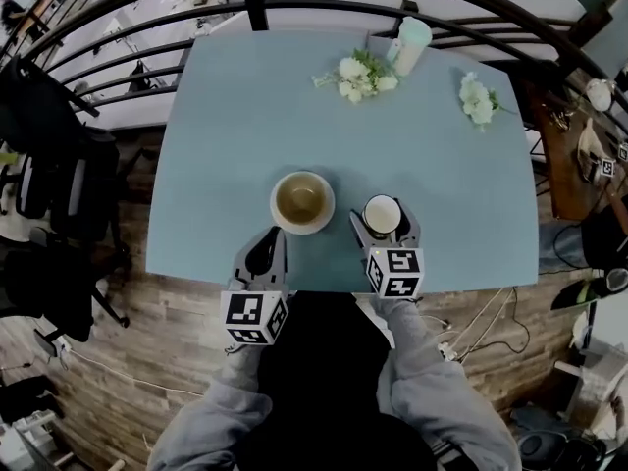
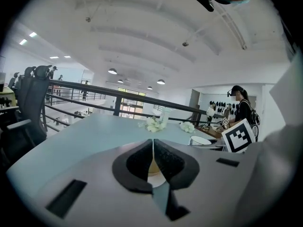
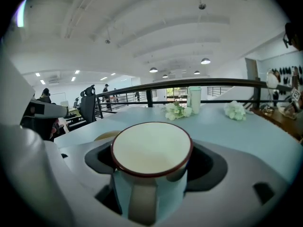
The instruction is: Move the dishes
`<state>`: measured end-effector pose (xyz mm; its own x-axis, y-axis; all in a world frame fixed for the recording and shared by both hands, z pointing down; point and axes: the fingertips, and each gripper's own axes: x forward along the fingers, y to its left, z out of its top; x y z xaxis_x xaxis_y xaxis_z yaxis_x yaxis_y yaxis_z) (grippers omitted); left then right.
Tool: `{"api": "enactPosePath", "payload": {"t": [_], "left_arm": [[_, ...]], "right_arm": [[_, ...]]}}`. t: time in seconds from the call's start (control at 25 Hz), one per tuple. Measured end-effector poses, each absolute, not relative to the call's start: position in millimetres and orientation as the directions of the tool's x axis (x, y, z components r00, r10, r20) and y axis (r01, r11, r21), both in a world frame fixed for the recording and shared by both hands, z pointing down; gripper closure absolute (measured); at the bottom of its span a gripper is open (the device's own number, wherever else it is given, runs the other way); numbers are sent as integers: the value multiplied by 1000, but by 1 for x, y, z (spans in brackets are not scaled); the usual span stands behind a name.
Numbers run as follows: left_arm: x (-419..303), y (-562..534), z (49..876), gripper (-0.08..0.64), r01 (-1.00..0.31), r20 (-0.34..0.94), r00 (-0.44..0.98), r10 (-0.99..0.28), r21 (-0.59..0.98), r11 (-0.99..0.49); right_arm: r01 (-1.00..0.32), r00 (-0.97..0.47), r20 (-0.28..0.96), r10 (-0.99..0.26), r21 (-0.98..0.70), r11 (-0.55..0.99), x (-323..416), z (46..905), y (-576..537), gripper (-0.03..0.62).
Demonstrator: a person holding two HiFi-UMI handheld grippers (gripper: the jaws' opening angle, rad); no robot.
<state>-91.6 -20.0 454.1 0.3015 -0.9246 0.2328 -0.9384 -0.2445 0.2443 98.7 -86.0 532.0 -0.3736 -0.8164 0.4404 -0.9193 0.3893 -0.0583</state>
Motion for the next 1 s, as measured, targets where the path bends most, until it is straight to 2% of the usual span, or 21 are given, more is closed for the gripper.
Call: {"api": "enactPosePath", "payload": {"t": [0.52, 1.0], "left_arm": [[-113, -32, 473, 538, -963, 260, 189, -947, 237, -127], [-120, -40, 483, 538, -966, 284, 152, -947, 245, -82]], "right_arm": [[-908, -390, 467, -794, -49, 417, 69, 570, -124, 172], [-919, -364, 430, -826, -19, 394, 61, 572, -124, 170]]}}
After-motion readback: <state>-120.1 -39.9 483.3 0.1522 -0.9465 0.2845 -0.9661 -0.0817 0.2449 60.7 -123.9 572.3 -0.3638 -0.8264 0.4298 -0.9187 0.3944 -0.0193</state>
